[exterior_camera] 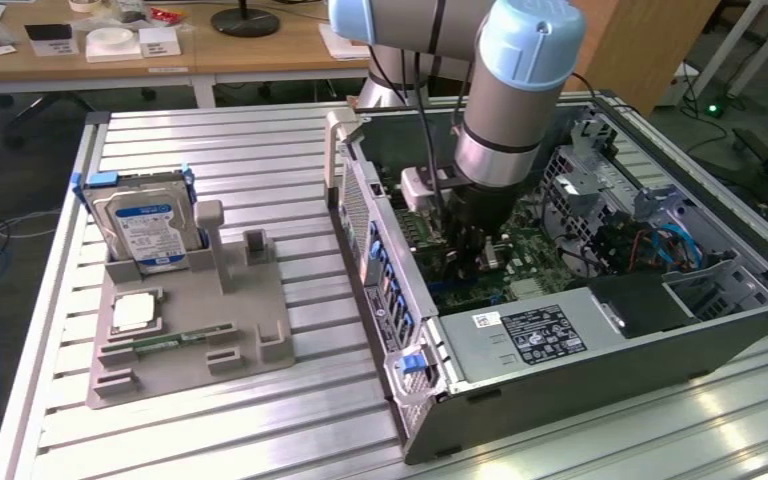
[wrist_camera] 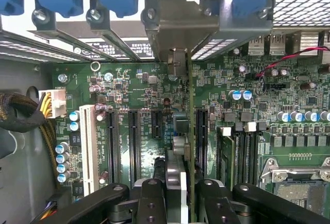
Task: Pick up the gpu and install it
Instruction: 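Insert the gpu into the slot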
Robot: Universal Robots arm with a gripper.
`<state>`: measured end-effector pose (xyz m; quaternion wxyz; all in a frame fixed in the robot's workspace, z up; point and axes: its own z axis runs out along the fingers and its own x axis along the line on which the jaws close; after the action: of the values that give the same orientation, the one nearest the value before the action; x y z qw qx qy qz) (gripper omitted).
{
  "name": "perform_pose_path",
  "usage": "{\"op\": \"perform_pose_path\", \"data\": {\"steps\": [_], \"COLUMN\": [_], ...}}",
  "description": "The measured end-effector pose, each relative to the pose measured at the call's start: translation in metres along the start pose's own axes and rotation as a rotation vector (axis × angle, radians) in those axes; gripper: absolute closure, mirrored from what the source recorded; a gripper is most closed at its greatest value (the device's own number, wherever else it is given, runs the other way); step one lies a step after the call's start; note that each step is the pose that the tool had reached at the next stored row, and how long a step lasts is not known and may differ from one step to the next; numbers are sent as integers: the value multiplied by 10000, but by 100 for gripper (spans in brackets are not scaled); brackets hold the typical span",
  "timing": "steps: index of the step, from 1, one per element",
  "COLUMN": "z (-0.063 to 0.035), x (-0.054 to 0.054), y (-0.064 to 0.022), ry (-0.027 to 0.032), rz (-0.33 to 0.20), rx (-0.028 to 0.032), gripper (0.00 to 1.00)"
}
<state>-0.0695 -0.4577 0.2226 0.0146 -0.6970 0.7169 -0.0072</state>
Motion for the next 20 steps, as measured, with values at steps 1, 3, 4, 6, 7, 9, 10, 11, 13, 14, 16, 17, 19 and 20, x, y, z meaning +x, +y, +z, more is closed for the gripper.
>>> {"op": "perform_pose_path", "data": {"steps": [1, 3, 4, 6, 7, 9, 10, 11, 13, 14, 16, 17, 19, 20], "z": [1, 6, 9, 18, 22, 30, 34, 39, 49, 54, 58, 59, 61, 61], "x": [0, 1, 1, 1, 1, 1, 1, 2, 1, 1, 2, 1, 1, 1], "y": [3, 5, 6, 7, 7, 8, 8, 9, 9, 9, 10, 9, 9, 9], "ry": [1, 2, 1, 1, 1, 5, 5, 5, 2, 1, 4, 4, 3, 2], "rz": [0, -2, 0, 0, 0, 1, 0, 0, 0, 1, 0, 0, 0, 0], "rx": [0, 0, 0, 0, 0, -1, -1, -2, -1, -1, -2, -2, -1, -1], "gripper": [71, 71, 71, 71, 71, 71, 71, 71, 71, 71, 71, 71, 71, 71]}}
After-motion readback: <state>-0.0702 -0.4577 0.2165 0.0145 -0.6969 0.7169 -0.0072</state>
